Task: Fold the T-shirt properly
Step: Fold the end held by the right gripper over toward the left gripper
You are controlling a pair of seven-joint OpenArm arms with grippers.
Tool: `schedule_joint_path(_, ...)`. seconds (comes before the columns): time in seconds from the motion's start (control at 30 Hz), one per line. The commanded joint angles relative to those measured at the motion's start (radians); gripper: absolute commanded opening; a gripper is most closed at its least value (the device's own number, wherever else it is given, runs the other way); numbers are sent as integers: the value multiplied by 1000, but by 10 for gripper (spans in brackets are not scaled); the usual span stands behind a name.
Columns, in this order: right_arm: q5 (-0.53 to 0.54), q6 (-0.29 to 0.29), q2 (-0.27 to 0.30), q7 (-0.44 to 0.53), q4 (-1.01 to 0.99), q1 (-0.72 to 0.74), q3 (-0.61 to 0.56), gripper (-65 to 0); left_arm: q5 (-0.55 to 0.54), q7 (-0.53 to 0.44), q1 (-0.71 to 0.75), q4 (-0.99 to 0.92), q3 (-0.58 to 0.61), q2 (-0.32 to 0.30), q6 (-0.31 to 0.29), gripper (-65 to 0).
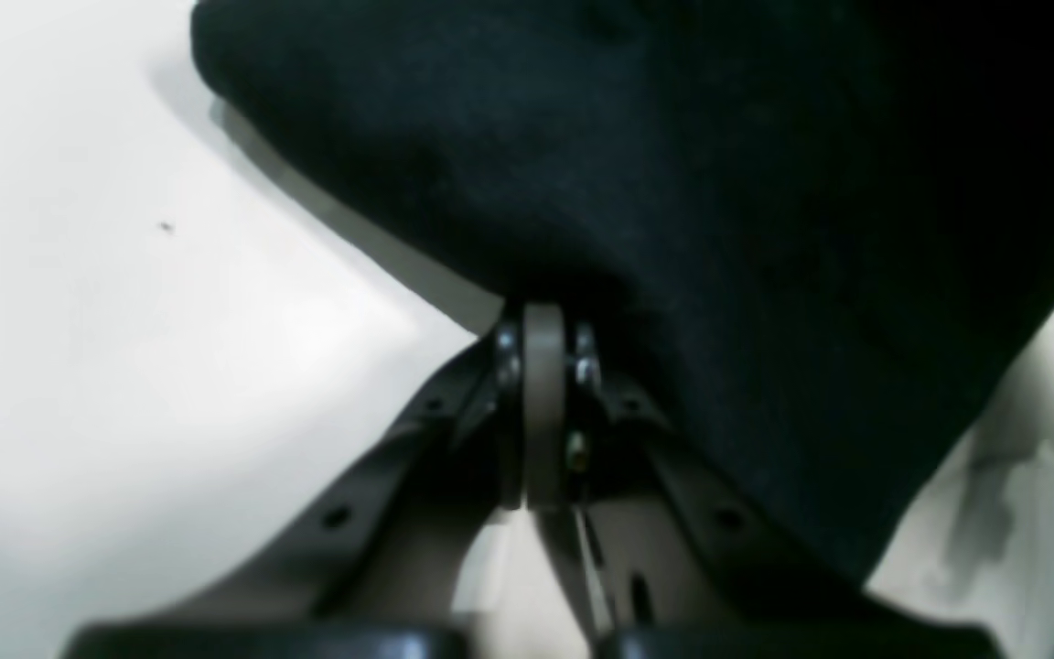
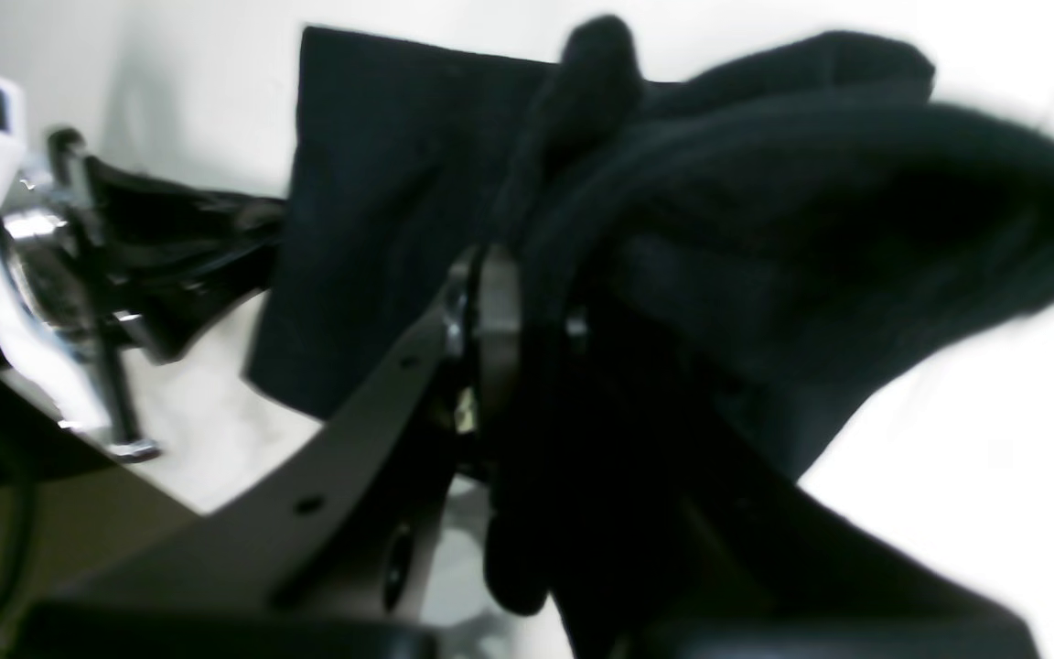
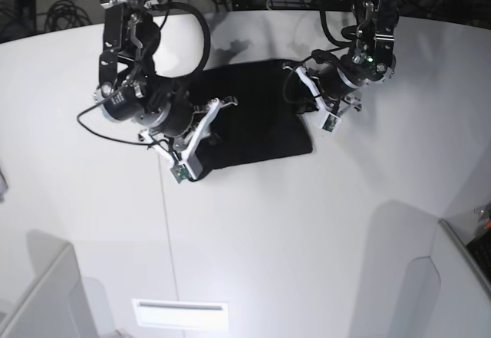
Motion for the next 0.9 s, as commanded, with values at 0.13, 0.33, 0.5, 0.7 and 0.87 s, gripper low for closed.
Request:
schedule_joint_path(0.13, 18, -46, -1, 40, 17, 18, -96, -650, 22, 40, 4, 2, 1, -7, 4, -650)
schedule_joint_path(0.33, 12, -61, -1, 40, 11, 22, -137, -650, 22, 40, 4, 2, 0, -9, 4, -650)
schedule_joint_path(0.5, 12, -61, 6, 43, 4, 18, -139, -650, 19, 40, 7, 8, -6, -9, 4, -650)
schedule_joint_path(0.7, 14, -61, 25, 68, -12, 18, -183, -650, 12, 40, 11, 11, -5, -9, 4, -650)
schedule_joint_path(0.87, 12, -61, 25, 124, -99, 29, -189, -650, 12, 40, 14, 11, -11, -9, 4, -650)
